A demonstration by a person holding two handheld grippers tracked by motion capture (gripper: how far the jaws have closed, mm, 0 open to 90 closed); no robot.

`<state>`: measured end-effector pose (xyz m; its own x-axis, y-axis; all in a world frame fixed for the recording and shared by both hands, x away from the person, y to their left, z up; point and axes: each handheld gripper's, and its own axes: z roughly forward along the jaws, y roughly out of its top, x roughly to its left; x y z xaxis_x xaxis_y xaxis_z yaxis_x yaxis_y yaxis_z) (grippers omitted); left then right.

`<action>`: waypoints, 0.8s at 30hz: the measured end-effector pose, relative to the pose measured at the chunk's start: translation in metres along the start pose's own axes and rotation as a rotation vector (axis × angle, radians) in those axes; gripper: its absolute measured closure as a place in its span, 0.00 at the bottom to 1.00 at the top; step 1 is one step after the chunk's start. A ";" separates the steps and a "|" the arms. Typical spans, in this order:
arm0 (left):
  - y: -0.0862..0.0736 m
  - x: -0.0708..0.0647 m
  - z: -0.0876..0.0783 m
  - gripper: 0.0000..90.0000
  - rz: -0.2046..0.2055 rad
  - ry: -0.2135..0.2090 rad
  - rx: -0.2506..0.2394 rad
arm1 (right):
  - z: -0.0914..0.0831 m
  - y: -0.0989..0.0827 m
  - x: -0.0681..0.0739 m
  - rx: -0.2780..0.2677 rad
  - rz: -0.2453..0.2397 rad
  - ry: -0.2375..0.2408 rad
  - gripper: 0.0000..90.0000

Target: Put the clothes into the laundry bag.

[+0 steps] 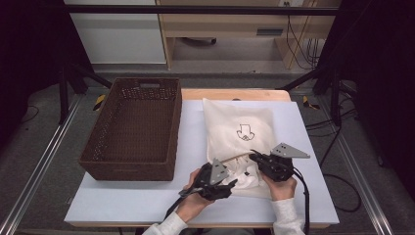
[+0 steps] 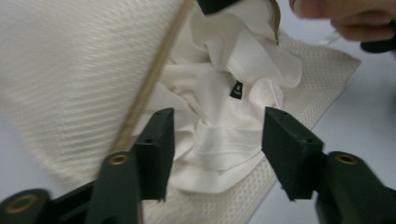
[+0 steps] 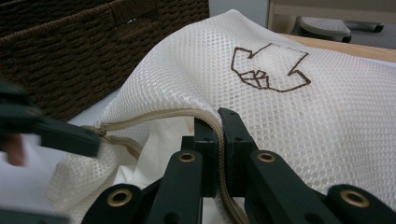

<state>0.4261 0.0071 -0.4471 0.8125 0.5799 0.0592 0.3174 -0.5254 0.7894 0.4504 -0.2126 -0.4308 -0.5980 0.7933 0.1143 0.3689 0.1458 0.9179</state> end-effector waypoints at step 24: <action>0.022 0.004 0.070 0.88 -0.020 0.126 0.014 | 0.002 0.001 0.002 0.005 0.000 0.006 0.96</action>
<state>0.4708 -0.0461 -0.4723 0.7383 0.6636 0.1211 0.3402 -0.5213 0.7826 0.4512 -0.2095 -0.4302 -0.6026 0.7895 0.1165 0.3725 0.1491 0.9160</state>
